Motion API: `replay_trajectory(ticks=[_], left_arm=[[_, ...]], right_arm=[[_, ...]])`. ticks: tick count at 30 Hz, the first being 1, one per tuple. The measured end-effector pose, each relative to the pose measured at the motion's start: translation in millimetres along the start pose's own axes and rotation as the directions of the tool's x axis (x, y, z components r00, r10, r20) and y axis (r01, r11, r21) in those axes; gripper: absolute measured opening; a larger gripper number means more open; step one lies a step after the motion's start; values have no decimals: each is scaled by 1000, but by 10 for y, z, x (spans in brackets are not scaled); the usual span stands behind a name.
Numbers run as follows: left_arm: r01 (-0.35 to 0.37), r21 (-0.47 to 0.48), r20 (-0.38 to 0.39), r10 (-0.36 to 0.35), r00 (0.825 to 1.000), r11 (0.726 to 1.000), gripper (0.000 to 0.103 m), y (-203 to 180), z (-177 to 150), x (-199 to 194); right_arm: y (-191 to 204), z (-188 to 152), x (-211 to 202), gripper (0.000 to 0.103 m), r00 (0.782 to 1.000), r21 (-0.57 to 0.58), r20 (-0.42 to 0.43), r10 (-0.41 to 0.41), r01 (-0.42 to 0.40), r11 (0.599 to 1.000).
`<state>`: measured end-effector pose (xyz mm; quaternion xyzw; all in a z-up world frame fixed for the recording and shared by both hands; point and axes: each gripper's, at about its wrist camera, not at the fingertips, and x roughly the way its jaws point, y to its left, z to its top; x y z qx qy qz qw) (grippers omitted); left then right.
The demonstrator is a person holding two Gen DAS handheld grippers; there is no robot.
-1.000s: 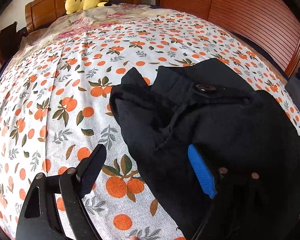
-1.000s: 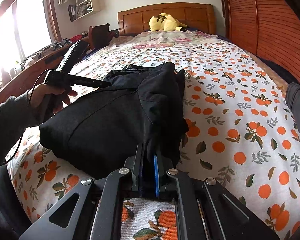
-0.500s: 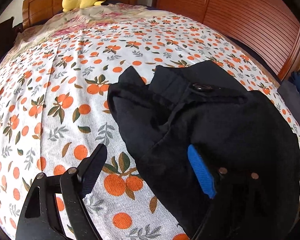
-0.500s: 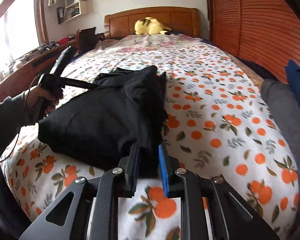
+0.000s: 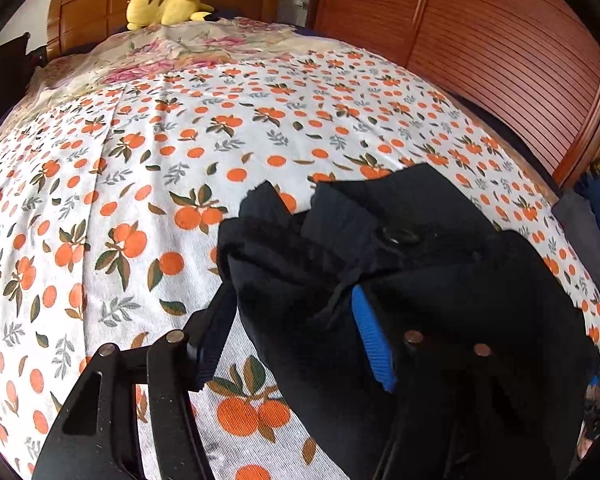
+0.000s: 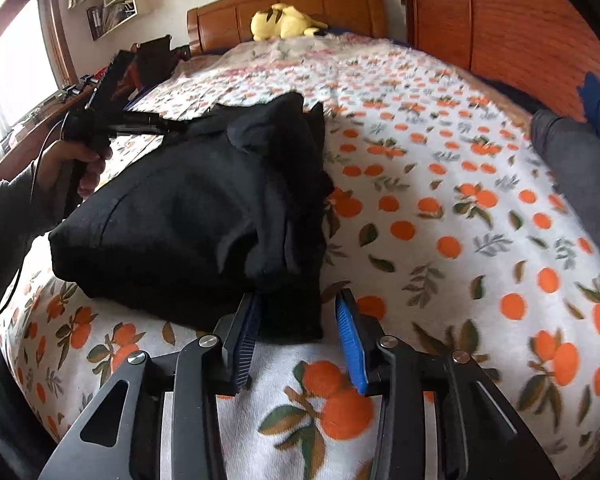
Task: Fold large clothes
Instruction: 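Lift the coat bundle with both tools and carry it toward the clothes pile by the door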
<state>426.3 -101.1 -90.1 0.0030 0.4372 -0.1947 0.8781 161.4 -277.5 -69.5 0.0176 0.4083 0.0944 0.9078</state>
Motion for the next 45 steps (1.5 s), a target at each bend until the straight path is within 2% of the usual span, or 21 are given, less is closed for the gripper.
replay_trajectory(ticks=[12,14,15,16,17,20,25,30,35,40,45], left_arm=[[22,-86,-27,-25,999,996,60,130,-13,237],[58,-106,-35,-63,997,993,39,132,-21,261],[69,-107,-40,-73,996,992,33,117,-19,258],[62,-104,-41,-67,997,993,26,92,-18,240],[43,-87,-34,-46,998,995,20,47,-4,187],[3,-66,3,-3,1000,998,14,-45,50,-18],[-33,-25,101,35,994,999,12,-317,229,-550],[-44,29,164,38,986,999,12,-717,431,-978],[-13,58,225,-1,974,998,12,-1285,686,-1323],[27,146,300,-71,951,989,11,-2249,1034,-1653],[107,203,330,-171,928,973,12,-3243,1318,-1810]], right_arm=[[-70,71,289,40,996,61,-53,68,-65,996],[-79,99,327,31,995,70,-54,79,-75,995],[-60,112,337,23,994,62,-52,97,-94,994],[-36,122,332,13,995,52,-42,96,-93,994],[-23,139,320,12,996,40,-32,88,-86,995],[-3,193,202,8,995,26,38,90,-91,996],[-7,313,-65,7,986,6,132,100,-102,995],[-169,463,-461,7,974,-22,213,82,-79,997],[-407,598,-1141,7,956,-83,291,33,-9,996],[-862,661,-1970,6,925,-98,375,-58,101,990],[-1490,610,-2748,7,880,-45,435,-192,234,971]])
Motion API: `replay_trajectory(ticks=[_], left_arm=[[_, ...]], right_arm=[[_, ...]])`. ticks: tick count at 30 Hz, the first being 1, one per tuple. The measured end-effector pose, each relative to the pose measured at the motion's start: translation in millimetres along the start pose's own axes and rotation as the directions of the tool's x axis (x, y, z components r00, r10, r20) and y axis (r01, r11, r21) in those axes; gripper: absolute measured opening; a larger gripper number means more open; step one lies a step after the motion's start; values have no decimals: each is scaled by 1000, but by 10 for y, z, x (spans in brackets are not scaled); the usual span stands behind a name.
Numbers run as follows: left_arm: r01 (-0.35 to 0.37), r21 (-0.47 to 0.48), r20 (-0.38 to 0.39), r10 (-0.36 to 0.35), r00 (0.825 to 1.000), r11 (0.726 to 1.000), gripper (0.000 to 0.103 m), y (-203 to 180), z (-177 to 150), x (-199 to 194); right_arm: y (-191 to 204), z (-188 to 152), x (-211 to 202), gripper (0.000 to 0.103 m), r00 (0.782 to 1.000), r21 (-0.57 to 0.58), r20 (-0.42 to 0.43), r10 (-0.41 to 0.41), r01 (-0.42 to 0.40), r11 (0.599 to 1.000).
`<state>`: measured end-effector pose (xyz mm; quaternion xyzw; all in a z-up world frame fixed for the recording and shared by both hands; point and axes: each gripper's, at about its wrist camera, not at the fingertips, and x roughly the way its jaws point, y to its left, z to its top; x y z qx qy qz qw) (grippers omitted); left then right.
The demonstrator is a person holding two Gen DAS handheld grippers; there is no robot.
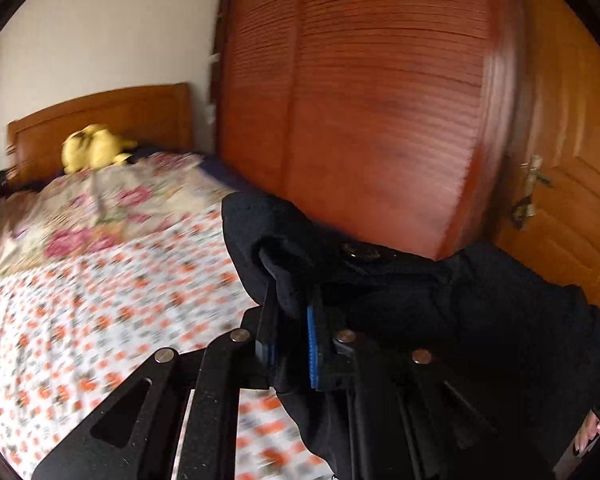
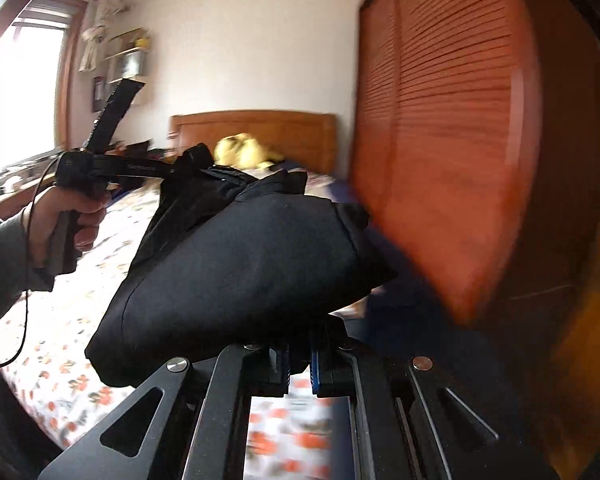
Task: Fold large clothes
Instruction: 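Lift the coat bundle with both tools and carry it toward the clothes pile by the door, then lower the coat bundle onto the blue and grey clothes pile and open both tools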
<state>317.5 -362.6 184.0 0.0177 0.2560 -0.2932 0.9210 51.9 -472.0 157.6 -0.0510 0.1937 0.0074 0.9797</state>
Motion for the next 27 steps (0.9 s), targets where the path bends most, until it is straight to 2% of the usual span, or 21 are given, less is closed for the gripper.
replay_trajectory(ticks=[4,9,12,14,16,18,22,25,27], left_arm=[[77,24,7,-77,997,997,12,-688,143,221],[182,35,-55,-180,982,983,12,-1354,-42,665],[214,61,-132,-205,970,975,12,-1712,-184,923],[212,96,-172,-194,966,973,12,-1859,-307,1049],[198,125,-184,-173,968,972,12,-1873,-410,1112],[176,152,-178,-148,973,973,12,-1833,-486,1087],[200,182,-215,-159,963,963,14,-1787,-554,941],[214,222,-189,-174,967,951,20,-1639,-624,654],[200,278,-145,-165,976,940,31,-1586,-706,497]], right_arm=[[-601,-5,-395,7,993,13,6,-115,115,993],[-1163,-265,-656,7,974,56,-53,-219,222,973],[-1390,-528,-710,7,962,104,-99,-255,265,959],[-1508,-734,-650,7,951,146,-145,-272,292,945],[-1622,-988,-538,7,942,213,-205,-266,309,927],[-1650,-1136,-430,7,930,217,-235,-282,333,918],[-1668,-1262,-463,13,926,275,-216,-310,362,891],[-1594,-1236,-452,19,912,282,-207,-355,403,871],[-1541,-1180,-560,22,905,279,-187,-382,422,863]])
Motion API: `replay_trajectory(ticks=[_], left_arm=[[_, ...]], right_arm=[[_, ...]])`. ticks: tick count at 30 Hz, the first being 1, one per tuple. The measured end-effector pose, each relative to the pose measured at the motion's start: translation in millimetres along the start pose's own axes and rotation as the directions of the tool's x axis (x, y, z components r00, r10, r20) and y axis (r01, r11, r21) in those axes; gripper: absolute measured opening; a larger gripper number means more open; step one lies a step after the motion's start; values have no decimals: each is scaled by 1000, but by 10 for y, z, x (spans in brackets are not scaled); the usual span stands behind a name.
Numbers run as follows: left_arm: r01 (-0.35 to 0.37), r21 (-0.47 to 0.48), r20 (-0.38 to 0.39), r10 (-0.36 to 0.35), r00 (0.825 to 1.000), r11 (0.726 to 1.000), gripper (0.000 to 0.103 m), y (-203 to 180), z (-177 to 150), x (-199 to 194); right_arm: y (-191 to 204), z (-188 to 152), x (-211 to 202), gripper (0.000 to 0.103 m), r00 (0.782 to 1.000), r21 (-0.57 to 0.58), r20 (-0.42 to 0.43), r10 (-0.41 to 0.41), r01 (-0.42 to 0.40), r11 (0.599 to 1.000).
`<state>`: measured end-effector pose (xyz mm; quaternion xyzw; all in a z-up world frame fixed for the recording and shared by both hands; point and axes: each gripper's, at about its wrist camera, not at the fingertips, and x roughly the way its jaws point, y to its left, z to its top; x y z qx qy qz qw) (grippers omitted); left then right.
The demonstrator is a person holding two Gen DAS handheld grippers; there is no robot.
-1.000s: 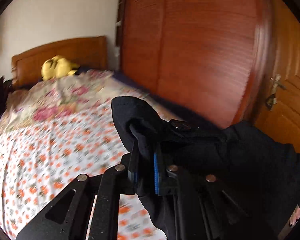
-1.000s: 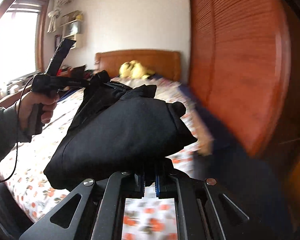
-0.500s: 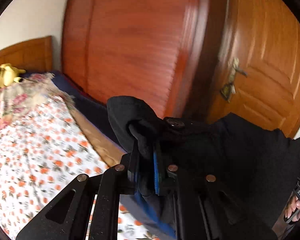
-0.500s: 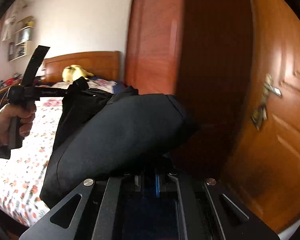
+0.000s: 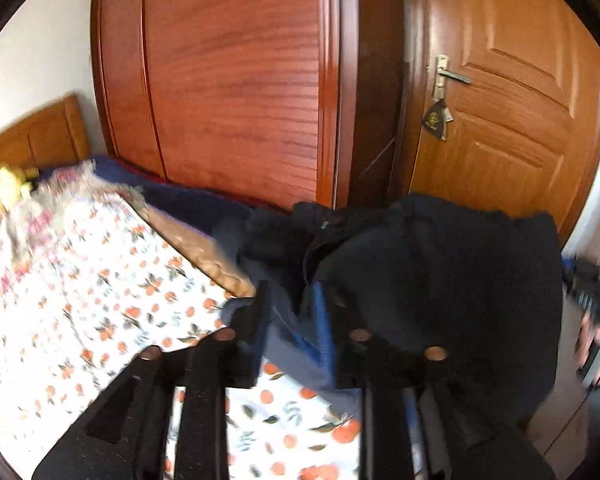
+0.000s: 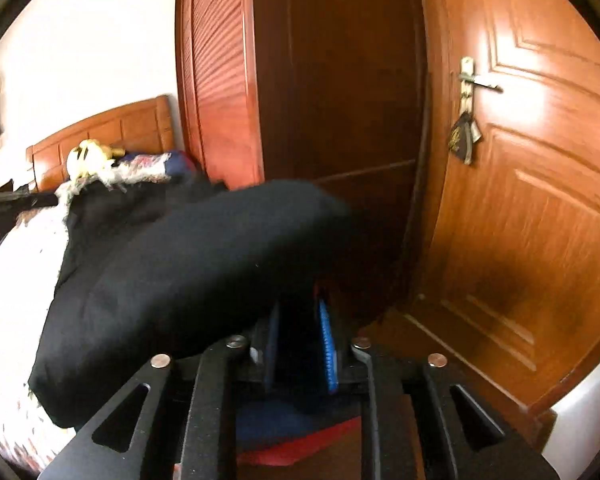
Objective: Fold large clothes
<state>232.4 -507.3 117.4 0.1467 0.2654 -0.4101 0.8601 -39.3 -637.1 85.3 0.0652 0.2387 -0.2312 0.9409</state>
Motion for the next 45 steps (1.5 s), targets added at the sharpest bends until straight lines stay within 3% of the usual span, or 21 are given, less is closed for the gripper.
replay_trajectory(ticks=[3,7,9,13,14,18,22,25,28,31,32,37,45], left_arm=[[-13,61,36,11,999,998,38,12,-184,-231],[-8,76,68,3,998,997,41,25,-542,-564],[2,72,77,-7,997,997,43,29,-723,-711],[12,50,87,-16,996,999,77,57,-996,-938],[9,47,88,-13,996,999,80,58,-1040,-992],[-17,32,109,13,994,999,81,72,-1209,-1233],[-25,5,116,24,993,1000,82,163,-1361,-1459],[-49,-4,120,50,992,999,82,224,-1488,-1614],[-59,-26,121,62,991,998,82,304,-1586,-1752],[-89,-57,119,95,988,994,82,417,-1701,-1936],[-103,-71,124,111,986,992,82,464,-1759,-2023],[-168,-102,117,179,977,980,82,644,-1967,-2276],[-257,-157,87,272,958,954,82,871,-2253,-2465]], right_arm=[[96,123,-93,23,997,-7,41,-71,71,997],[327,321,-383,26,990,-8,123,-69,71,997],[504,425,-491,28,977,-20,191,-99,104,994],[827,558,-381,33,986,-64,164,14,-3,998],[851,563,-296,34,988,-74,151,16,-5,997],[852,494,-22,48,996,-77,83,12,-6,997],[693,357,414,51,997,-61,-75,-37,33,998],[630,325,643,52,987,-80,-139,-79,68,994],[572,441,658,55,985,-56,-146,-93,86,995],[723,509,403,58,982,-74,-101,-162,155,985],[941,433,317,59,985,-89,-78,-157,150,985],[1603,475,-88,66,998,-176,-2,-68,67,982],[2133,255,-364,69,997,-227,-17,71,-73,971]])
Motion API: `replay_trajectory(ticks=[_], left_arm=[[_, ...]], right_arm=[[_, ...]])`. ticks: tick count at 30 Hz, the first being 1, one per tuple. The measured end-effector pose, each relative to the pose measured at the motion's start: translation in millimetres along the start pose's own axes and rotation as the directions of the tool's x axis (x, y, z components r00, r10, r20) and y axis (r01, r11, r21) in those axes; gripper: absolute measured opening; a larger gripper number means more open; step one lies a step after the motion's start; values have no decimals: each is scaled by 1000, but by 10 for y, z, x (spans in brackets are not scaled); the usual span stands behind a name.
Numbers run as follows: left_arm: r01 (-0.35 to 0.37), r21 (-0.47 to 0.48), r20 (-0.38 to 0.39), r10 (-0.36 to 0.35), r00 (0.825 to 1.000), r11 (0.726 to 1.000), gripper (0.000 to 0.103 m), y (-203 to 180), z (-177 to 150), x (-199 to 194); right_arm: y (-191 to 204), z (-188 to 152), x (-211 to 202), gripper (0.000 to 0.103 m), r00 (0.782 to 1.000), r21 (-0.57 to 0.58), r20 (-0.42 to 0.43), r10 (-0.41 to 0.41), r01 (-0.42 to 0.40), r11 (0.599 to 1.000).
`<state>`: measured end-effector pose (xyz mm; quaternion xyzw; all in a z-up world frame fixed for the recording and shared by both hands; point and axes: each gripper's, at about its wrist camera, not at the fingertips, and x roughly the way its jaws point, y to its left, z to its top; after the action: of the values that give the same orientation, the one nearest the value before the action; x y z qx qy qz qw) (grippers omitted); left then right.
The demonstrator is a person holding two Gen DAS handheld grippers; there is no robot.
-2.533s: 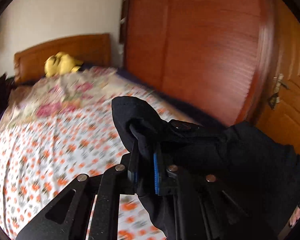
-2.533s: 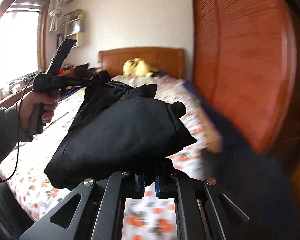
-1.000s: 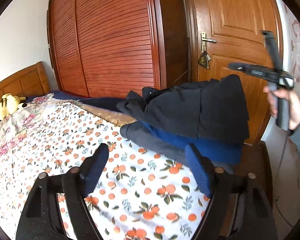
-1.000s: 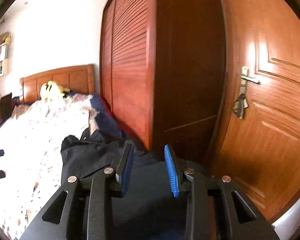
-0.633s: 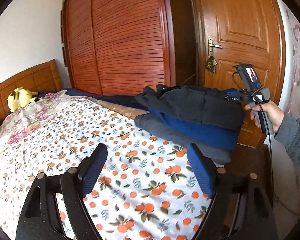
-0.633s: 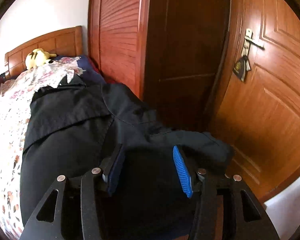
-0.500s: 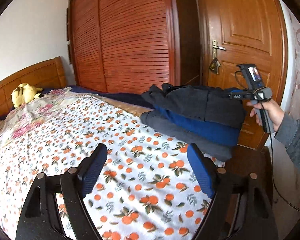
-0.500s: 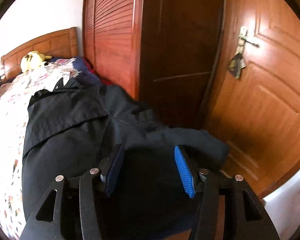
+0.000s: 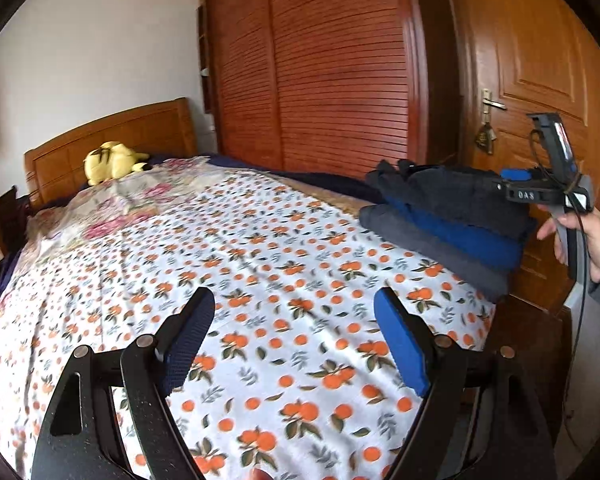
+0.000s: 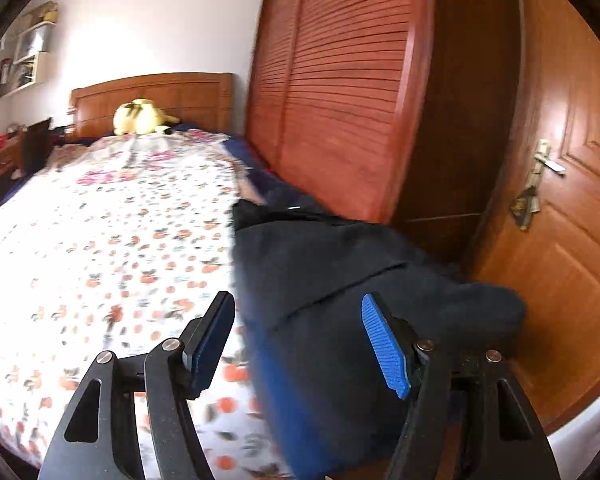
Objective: Fold large clothes
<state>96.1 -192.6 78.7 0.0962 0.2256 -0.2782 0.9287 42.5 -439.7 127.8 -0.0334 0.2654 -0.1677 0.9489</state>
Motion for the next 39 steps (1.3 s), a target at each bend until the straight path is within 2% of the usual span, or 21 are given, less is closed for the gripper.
replay_trajectory(ticks=[5,9,14,19,22,25,28,34,37,39], left_arm=[[-66,-48,-36,64,997,997,82,226,-209,39],[-135,-87,-83,128,988,987,82,421,-449,77],[-224,-114,-127,210,970,968,82,658,-753,35],[-244,-205,-143,218,965,948,82,936,-976,-134],[-277,-233,-139,250,958,932,82,1029,-1050,-274],[-313,-243,-131,289,948,918,82,1093,-1100,-473],[-347,-259,-125,325,937,901,82,1166,-1152,-682],[-392,-292,-103,379,920,872,82,1269,-1181,-1095],[-411,-299,-74,409,910,861,82,1276,-1149,-1300],[-429,-299,-50,435,899,853,82,1265,-1111,-1432]], right_arm=[[405,-216,5,71,993,-9,5,119,-119,993],[737,-316,19,74,972,-5,42,229,-229,973],[1210,-479,-89,77,925,-9,64,374,-375,927],[1614,-662,-226,79,884,-43,50,464,-463,885],[1773,-742,-253,79,858,-43,25,513,-512,858],[1895,-807,-292,79,842,-46,-3,540,-539,841],[2073,-828,-426,80,837,-72,-17,547,-547,834],[2059,-617,-552,81,824,-95,27,566,-561,822],[2049,-571,-683,81,815,-107,62,576,-569,815],[2069,-618,-743,81,816,-116,84,572,-562,819]])
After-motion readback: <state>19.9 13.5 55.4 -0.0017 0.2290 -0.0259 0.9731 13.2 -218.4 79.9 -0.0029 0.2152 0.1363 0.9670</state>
